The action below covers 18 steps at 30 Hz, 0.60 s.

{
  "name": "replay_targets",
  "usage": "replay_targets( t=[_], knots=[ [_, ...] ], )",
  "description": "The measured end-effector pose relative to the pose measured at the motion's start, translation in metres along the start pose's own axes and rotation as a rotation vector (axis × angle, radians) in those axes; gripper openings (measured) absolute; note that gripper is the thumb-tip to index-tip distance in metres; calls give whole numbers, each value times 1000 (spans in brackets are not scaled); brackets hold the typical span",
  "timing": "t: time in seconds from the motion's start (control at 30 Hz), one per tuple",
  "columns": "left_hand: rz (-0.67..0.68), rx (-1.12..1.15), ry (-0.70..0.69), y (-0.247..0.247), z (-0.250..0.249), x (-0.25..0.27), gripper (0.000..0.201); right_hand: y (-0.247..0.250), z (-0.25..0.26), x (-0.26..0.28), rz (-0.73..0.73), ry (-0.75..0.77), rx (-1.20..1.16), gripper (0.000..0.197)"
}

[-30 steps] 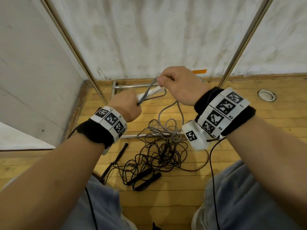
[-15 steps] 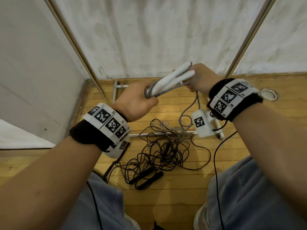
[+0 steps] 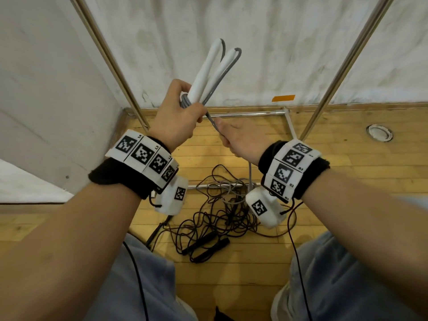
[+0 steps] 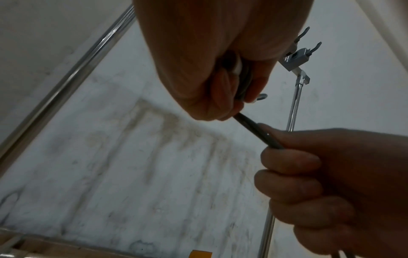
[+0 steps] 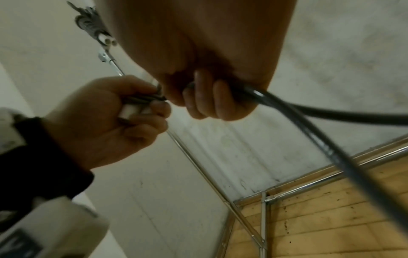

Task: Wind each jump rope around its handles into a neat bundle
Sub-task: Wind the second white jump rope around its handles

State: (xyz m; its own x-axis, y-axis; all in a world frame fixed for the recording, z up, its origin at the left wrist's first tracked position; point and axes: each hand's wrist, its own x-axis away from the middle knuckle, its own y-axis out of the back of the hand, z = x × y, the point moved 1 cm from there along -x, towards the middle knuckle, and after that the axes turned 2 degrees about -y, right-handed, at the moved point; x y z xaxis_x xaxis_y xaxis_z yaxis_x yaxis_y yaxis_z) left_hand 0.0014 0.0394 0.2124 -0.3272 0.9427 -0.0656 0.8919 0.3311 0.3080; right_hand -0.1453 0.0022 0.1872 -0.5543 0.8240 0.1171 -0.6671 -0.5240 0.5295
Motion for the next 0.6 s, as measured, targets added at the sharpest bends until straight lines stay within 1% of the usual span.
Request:
replay_targets(
  t=[0.1, 0.13, 0.23, 0.27, 0.3, 0.37, 0.47, 0.53, 0.6],
  knots=[
    [-57, -83, -47, 0, 2, -3, 24, -3, 4, 3, -103, 65, -17, 52],
    [-94, -106, -57, 1, 3, -5, 24, -4, 5, 3, -137, 105, 0, 48],
    [-185, -153, -52, 2, 3, -9, 21, -3, 3, 3, -200, 167, 53, 20],
    [-203, -165, -50, 2, 3, -10, 21, -3, 0, 3, -208, 171, 84, 18],
    [-209, -167, -48, 1, 3, -11, 23, -2, -3, 3, -200, 162, 123, 23],
    [-188, -146, -45, -3, 2, -9, 27, -3, -7, 2, -131, 100, 185, 32],
    [-161, -116, -42, -7, 3, -7, 27, -4, -8, 3, -12, 19, 164, 35],
    [-207, -117, -45, -4, 4, -10, 27, -4, -6, 4, -15, 20, 130, 32],
    [-278, -189, -60, 4, 7, -14, 26, 0, -3, 5, -77, 65, 157, 31]
  ],
)
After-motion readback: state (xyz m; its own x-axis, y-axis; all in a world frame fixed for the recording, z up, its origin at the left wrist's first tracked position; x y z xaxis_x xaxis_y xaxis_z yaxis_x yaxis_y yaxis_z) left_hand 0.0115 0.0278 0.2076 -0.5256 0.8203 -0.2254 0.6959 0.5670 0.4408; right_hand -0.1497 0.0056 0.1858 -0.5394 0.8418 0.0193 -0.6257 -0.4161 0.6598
